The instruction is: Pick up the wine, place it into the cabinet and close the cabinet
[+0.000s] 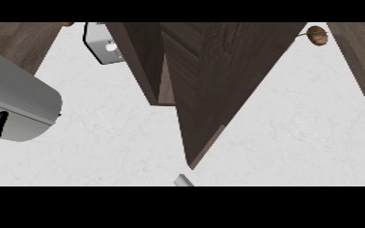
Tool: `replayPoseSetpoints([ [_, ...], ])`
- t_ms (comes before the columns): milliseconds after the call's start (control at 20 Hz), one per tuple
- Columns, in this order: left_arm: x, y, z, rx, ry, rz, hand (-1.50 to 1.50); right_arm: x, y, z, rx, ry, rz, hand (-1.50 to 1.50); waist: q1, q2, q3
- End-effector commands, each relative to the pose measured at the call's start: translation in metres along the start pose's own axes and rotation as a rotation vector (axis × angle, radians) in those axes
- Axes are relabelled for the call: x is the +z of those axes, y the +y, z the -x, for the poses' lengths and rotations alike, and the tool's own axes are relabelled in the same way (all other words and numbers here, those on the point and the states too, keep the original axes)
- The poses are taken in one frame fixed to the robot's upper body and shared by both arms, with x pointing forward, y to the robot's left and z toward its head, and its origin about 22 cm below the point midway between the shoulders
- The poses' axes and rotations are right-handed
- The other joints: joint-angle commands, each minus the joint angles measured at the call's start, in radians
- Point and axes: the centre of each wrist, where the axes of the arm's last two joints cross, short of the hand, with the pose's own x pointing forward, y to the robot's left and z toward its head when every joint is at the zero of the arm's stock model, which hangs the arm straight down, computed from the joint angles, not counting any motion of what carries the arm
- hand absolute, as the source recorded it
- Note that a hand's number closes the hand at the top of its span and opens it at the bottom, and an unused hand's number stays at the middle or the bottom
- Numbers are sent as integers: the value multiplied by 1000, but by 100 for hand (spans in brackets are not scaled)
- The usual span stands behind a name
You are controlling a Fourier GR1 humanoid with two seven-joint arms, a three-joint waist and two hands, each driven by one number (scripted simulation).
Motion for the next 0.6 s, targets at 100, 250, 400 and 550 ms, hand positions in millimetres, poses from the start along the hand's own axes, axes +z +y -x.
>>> replayPoseSetpoints([
  [100,1,-10,7,-1,-1,10,-150,-70,21,-14,-50,-53,-30,150,13,2,0],
  [250,2,-3,11,13,12,-13,-150,-106,17,-24,-33,-51,2,150,13,1,0],
  [400,-13,-4,9,21,-14,-15,-150,-139,11,-34,-10,-55,22,150,5,3,1],
  [550,-5,-11,7,16,-11,-22,-150,-170,-7,-36,39,-71,75,150,6,2,2],
])
